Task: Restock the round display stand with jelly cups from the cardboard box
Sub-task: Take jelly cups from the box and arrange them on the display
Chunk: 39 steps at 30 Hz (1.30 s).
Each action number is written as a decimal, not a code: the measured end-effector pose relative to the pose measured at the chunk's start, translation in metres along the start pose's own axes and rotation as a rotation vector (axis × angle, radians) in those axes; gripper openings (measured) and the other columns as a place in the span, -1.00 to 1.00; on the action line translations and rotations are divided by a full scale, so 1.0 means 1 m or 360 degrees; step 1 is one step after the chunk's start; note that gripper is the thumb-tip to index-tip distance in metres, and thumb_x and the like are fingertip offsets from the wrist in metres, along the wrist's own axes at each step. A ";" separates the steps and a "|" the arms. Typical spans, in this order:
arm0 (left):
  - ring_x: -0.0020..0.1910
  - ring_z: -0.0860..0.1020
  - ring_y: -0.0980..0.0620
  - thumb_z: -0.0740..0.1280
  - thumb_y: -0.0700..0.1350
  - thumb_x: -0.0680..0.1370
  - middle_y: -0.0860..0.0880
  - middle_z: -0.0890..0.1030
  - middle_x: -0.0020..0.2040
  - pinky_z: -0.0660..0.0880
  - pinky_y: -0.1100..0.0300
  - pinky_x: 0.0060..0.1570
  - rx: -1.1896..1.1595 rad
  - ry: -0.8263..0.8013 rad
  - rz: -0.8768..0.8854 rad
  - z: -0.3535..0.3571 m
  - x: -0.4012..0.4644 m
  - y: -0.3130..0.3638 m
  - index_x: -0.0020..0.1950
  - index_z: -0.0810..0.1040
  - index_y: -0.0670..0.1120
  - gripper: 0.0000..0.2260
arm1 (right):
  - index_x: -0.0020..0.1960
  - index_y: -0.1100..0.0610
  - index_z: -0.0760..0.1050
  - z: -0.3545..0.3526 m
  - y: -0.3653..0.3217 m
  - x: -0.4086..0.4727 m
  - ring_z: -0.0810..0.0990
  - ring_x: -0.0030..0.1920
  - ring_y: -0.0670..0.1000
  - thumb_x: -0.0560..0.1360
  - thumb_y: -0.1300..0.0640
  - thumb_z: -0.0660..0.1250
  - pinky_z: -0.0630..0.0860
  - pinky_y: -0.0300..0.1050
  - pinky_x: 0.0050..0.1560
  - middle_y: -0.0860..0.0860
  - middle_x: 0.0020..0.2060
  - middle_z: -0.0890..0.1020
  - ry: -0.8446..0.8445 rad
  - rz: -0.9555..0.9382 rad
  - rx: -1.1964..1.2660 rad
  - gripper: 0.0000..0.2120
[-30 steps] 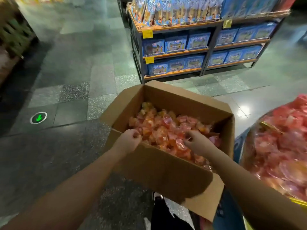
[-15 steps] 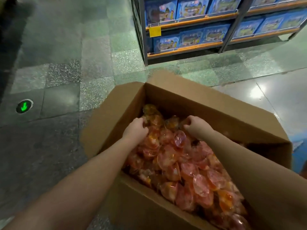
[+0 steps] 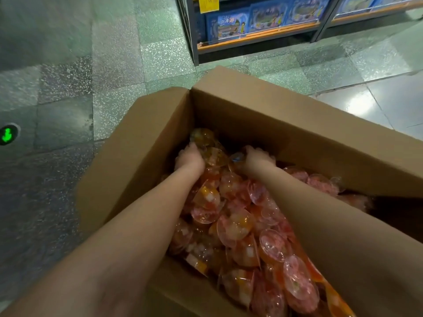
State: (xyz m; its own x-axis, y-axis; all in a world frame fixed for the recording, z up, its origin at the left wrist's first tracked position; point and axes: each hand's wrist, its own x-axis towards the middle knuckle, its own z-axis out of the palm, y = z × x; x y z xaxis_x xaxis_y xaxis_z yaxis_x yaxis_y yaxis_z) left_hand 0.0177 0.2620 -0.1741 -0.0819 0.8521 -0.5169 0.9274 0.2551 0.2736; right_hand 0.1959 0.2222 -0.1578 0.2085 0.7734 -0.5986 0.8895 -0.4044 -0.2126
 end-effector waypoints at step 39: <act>0.10 0.63 -0.13 0.38 -0.12 0.43 -0.18 0.65 0.15 0.52 -0.06 0.17 -0.2470 -0.1108 0.0126 -0.055 -0.642 -0.131 0.16 0.53 -0.05 -0.70 | 0.29 0.19 0.55 0.134 0.134 -0.678 0.66 -0.17 0.04 0.10 -0.20 0.65 0.55 -0.10 -0.26 0.13 -0.04 0.67 0.0029 -0.0214 0.3424 -0.13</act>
State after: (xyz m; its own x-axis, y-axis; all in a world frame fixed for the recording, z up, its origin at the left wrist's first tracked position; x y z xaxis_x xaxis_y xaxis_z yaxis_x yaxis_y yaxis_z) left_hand -0.0716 -0.2935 0.1659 0.4980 0.6449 -0.5797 -0.3151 0.7574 0.5719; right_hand 0.1195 -0.4220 0.1165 0.2146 0.8351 -0.5065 -0.8153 -0.1324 -0.5637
